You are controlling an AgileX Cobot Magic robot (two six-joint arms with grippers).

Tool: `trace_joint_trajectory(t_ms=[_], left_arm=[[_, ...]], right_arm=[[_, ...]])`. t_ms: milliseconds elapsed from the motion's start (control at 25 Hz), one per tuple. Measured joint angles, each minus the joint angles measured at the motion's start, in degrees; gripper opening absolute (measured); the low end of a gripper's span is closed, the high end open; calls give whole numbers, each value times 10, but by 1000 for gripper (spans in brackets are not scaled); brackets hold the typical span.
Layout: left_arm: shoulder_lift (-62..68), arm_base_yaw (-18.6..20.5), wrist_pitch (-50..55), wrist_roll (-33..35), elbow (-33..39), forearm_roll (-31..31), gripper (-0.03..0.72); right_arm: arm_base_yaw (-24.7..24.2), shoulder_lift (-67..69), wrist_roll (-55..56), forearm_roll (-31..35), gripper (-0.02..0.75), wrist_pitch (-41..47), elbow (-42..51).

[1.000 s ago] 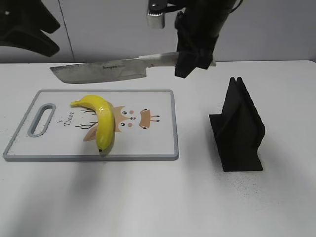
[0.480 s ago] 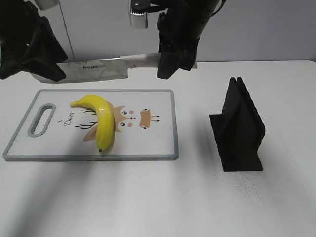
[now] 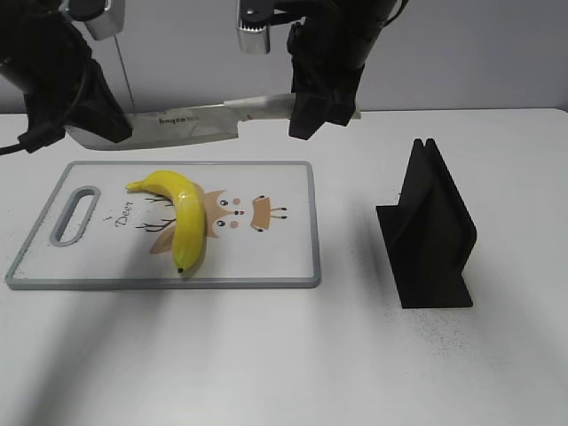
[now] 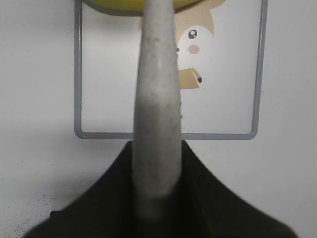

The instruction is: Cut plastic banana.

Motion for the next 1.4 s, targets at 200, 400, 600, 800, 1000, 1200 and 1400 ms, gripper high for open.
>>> trace_joint_trajectory(t_ms=[200, 400, 600, 800, 1000, 1200, 1400], left_arm=[[16, 0, -4, 3, 0, -3, 12], [43, 0, -17, 3, 0, 1, 12], [68, 0, -27, 2, 0, 10, 12], [110, 0, -67, -5, 1, 11, 14], [171, 0, -153, -2, 29, -5, 29], [179, -1, -158, 0, 29, -10, 36], [158, -1, -164, 0, 36, -8, 36]], right_arm=[[0, 3, 0, -6, 162, -3, 0], [0, 26, 16, -7, 162, -7, -1], [0, 52, 20, -7, 162, -18, -1], [0, 88, 37, -14, 162, -44, -2], [-2, 165, 56, -26, 170, -86, -5], [-4, 180, 64, -28, 173, -75, -14], [-3, 179, 70, -29, 173, -39, -45]])
